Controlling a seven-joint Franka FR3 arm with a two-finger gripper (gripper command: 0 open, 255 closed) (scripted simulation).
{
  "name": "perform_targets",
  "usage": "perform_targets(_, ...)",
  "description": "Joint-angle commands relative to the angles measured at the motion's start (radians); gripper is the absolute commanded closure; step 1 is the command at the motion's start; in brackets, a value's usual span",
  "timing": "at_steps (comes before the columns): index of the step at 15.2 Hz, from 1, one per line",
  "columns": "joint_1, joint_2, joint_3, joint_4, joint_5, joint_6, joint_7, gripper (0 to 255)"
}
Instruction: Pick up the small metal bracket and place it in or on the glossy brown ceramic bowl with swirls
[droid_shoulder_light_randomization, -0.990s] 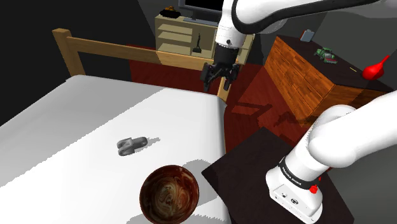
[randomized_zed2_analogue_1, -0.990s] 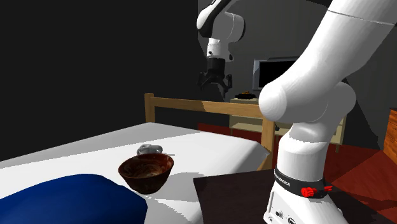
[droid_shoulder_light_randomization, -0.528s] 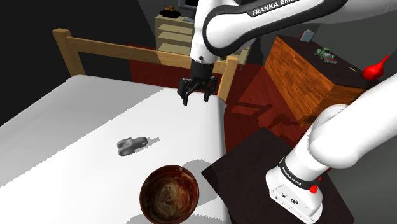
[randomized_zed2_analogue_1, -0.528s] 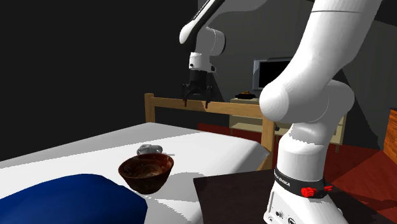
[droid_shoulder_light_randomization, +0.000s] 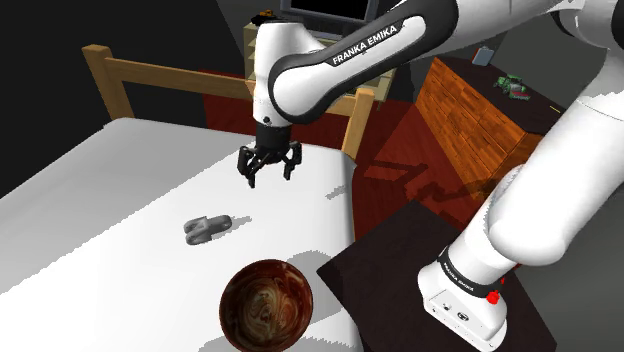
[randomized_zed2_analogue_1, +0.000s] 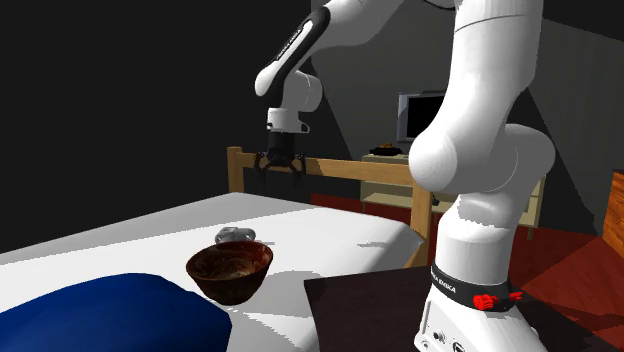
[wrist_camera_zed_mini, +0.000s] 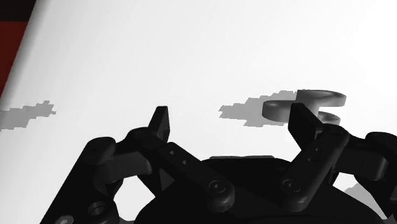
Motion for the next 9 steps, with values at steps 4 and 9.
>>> perform_targets(4,0.05,0.201,0.019,0.129,-0.104,0.063,0.121,0)
perform_targets(9,0.129,0.397,0.0,0.297,-0.201,0.079,0.223,0)
